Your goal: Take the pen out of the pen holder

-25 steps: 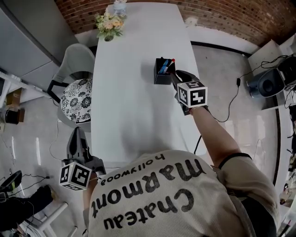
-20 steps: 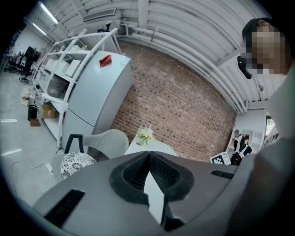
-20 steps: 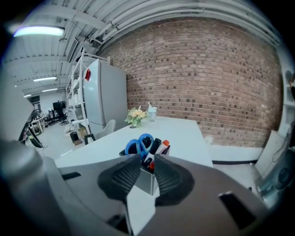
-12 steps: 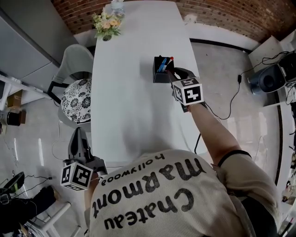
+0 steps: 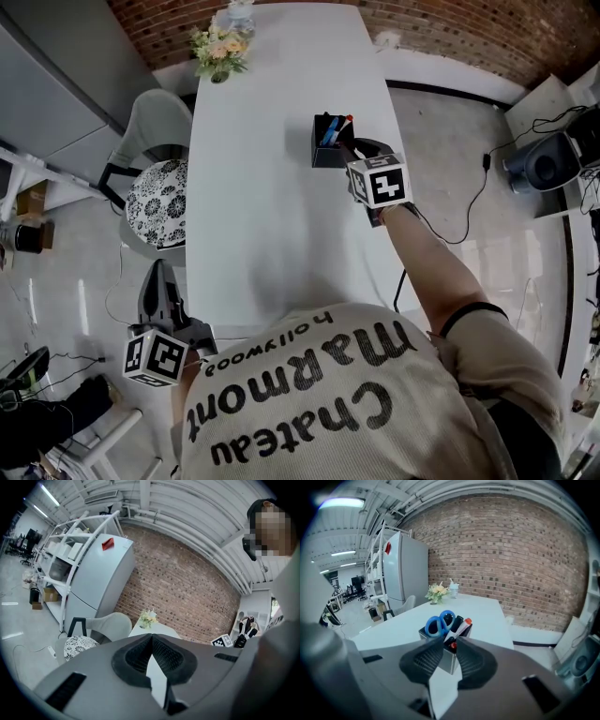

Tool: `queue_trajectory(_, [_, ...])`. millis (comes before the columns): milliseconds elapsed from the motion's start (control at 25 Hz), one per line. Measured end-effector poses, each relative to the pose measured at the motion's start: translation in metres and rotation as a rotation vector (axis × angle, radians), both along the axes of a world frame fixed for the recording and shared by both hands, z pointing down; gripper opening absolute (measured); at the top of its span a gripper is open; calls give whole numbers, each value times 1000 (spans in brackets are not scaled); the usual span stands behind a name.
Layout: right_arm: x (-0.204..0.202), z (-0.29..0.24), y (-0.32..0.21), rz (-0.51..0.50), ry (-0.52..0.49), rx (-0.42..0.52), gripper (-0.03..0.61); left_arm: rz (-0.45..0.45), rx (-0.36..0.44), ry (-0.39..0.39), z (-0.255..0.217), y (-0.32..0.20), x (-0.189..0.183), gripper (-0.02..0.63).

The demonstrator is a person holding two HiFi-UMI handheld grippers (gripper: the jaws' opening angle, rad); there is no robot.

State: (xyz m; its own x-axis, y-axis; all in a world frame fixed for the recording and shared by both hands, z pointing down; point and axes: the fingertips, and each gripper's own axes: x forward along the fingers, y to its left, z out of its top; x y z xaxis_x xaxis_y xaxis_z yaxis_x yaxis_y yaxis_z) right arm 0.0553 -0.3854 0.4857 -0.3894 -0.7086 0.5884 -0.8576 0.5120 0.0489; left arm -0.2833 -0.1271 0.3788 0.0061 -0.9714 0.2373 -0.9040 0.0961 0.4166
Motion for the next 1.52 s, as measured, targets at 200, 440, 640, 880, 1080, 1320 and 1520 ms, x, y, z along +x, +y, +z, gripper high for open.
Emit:
queue_trajectory(200, [3,-1,-3,65,-92,-40,92,-5,-4,0,0,3,-1,2])
queue_trajectory(440, [5,-3,-3,103,-115,-35,63,1,-6,2,0,3,3,2])
queue_trajectory(640, [7,-3,-3,100,-78,-15,61,3,-7,1,1,3,8,2])
queue_trajectory(880, [5,-4,-2,100,-53,5,43,0,-9,3,0,2,10,2])
queue_trajectory(1080, [7,-3,-1,93,-85,-5,35,-3,-15,2,1,3,8,2])
queue_trajectory(1320, [8,-4,-4,104,-144,-22,31,-8,-14,2,2,1,4,2])
queue_trajectory(1520, [8,-11,-4,108,-171,-11,29,-2,-4,2,2,-1,4,2])
